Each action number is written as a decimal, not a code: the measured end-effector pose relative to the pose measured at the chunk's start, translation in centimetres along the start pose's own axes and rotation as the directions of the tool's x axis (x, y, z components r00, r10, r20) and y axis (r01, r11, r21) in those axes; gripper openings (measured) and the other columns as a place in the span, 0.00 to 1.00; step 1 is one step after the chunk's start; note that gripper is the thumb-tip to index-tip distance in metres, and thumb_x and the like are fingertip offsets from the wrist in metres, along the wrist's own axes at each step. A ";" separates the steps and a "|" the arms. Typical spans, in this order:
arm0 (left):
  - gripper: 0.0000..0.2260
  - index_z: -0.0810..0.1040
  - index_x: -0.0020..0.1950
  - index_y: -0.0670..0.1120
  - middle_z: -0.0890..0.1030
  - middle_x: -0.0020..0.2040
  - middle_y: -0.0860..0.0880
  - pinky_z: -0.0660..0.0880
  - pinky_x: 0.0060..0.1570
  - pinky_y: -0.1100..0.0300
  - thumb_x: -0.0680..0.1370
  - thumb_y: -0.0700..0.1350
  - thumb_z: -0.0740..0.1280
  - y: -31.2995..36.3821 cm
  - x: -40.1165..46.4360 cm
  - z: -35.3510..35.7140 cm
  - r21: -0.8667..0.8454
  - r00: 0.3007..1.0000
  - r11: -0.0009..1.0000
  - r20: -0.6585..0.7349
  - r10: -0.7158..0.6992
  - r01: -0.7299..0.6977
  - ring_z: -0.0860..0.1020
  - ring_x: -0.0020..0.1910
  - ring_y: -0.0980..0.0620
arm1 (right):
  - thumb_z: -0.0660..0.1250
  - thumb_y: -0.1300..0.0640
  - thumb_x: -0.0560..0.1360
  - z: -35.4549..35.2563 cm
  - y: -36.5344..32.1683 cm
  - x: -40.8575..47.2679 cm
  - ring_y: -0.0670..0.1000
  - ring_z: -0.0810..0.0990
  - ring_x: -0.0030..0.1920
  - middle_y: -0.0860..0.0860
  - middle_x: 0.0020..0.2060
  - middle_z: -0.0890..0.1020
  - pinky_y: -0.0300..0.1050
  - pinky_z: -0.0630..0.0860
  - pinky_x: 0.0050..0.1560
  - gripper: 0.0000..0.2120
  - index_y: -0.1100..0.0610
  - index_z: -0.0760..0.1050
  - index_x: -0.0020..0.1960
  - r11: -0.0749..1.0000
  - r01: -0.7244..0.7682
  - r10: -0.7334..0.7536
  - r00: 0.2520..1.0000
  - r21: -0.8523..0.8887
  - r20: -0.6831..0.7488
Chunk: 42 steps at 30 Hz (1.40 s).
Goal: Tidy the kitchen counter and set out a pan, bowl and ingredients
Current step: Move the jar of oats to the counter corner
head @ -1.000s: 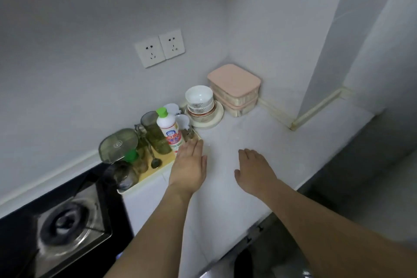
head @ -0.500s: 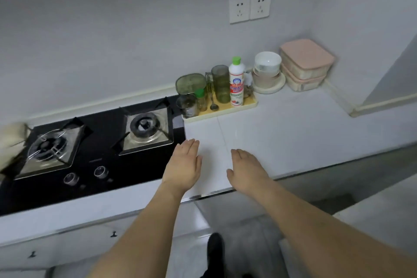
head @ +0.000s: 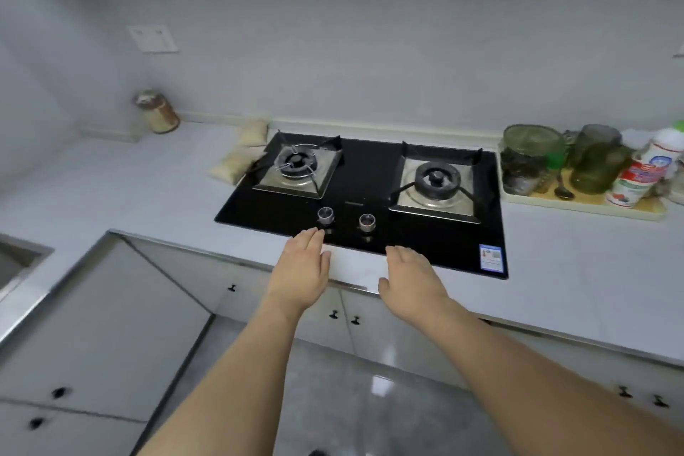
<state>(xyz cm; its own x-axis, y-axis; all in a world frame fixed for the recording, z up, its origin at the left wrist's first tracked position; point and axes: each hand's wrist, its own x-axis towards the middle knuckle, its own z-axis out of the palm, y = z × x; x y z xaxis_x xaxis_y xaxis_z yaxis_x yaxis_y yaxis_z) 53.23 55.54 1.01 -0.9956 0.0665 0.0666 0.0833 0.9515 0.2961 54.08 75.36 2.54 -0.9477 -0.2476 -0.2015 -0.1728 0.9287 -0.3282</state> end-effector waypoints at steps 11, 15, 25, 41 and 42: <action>0.22 0.63 0.75 0.39 0.66 0.74 0.41 0.58 0.72 0.54 0.84 0.47 0.53 -23.0 -7.7 -7.5 -0.083 0.933 0.932 -0.051 -0.357 0.352 0.63 0.73 0.42 | 0.56 0.54 0.79 6.3 -25.1 6.2 0.55 0.64 0.69 0.56 0.70 0.66 0.47 0.60 0.71 0.24 0.60 0.59 0.73 0.938 0.348 -0.346 0.936 -0.013 0.060; 0.21 0.64 0.74 0.39 0.68 0.72 0.41 0.61 0.70 0.53 0.84 0.48 0.52 -27.2 -9.4 -8.6 -0.126 0.903 0.901 -0.061 -0.425 0.415 0.65 0.70 0.41 | 0.55 0.55 0.79 8.4 -28.4 7.3 0.54 0.68 0.65 0.55 0.66 0.70 0.47 0.63 0.68 0.21 0.59 0.62 0.71 0.925 0.375 -0.366 0.922 -0.060 0.127; 0.21 0.62 0.76 0.40 0.66 0.74 0.43 0.59 0.71 0.54 0.84 0.47 0.53 -33.5 -7.7 -8.0 -0.168 0.873 0.861 -0.013 -0.488 0.479 0.63 0.72 0.43 | 0.56 0.55 0.78 10.8 -33.2 13.1 0.54 0.68 0.65 0.54 0.66 0.70 0.47 0.62 0.68 0.21 0.60 0.63 0.70 0.901 0.422 -0.397 0.896 -0.099 0.201; 0.22 0.60 0.77 0.43 0.64 0.76 0.47 0.61 0.70 0.55 0.84 0.48 0.54 -46.8 12.3 -13.5 -0.081 0.887 0.888 -0.067 -0.457 0.452 0.62 0.74 0.46 | 0.55 0.55 0.79 7.2 -39.6 35.1 0.56 0.67 0.67 0.56 0.68 0.68 0.47 0.63 0.68 0.23 0.61 0.60 0.72 0.935 0.353 -0.338 0.919 -0.041 0.201; 0.23 0.59 0.78 0.43 0.63 0.76 0.47 0.62 0.70 0.54 0.84 0.49 0.54 -47.7 13.3 -14.0 -0.079 0.879 0.883 -0.081 -0.469 0.463 0.62 0.74 0.46 | 0.55 0.55 0.79 7.0 -40.2 36.5 0.56 0.68 0.65 0.56 0.67 0.69 0.47 0.64 0.66 0.21 0.61 0.62 0.70 0.938 0.345 -0.333 0.924 -0.035 0.189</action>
<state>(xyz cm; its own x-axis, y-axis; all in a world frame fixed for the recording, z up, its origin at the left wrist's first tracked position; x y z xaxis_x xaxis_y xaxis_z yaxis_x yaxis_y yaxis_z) 36.67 6.78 1.11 -0.9111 -0.4122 -0.0027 -0.3843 0.8470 0.3672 28.35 27.07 1.92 -0.7671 -0.5900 -0.2518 -0.4986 0.7953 -0.3447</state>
